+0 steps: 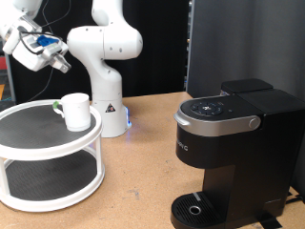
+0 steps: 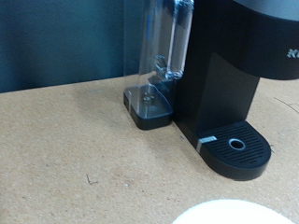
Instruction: Make a cup of coffee with the keurig machine
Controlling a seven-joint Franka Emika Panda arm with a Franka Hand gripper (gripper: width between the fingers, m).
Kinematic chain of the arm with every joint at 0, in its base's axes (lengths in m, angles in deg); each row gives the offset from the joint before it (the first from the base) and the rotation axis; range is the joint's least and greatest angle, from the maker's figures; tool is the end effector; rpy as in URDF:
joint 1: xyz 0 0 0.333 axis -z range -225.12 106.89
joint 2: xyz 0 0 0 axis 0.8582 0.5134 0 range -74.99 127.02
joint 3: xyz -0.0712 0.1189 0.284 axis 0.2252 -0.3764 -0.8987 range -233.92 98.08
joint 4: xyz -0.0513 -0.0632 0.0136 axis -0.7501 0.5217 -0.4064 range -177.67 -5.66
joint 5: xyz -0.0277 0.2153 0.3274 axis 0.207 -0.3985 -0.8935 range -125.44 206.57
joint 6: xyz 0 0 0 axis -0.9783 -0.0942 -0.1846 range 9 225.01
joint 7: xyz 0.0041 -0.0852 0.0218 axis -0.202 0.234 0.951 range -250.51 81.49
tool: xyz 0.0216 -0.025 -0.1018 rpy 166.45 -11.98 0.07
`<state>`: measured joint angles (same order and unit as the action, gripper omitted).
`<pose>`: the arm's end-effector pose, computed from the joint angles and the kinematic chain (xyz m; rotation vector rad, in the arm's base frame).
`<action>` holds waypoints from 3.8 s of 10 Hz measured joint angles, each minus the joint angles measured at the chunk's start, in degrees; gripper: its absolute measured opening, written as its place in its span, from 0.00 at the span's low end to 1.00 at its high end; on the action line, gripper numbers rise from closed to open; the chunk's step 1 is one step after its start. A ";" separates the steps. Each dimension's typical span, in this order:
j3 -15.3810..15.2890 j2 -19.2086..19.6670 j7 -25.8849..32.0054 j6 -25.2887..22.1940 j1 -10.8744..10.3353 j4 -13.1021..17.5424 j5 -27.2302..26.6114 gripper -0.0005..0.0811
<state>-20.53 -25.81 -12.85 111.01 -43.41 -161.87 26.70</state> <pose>0.1744 -0.2221 0.3852 -2.2906 -0.4691 -0.7090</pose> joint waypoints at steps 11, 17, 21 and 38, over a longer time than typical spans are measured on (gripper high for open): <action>6.33 6.33 7.71 10.02 -2.93 -2.05 -1.51 0.93; 7.10 7.53 9.44 18.84 -5.48 -3.99 -4.21 1.00; 9.23 10.28 10.70 19.66 -9.09 -4.00 -4.84 1.00; 12.97 11.04 15.61 16.40 -9.13 -3.09 -6.67 0.10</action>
<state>-7.56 -14.77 2.76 127.41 -52.54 -164.96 20.02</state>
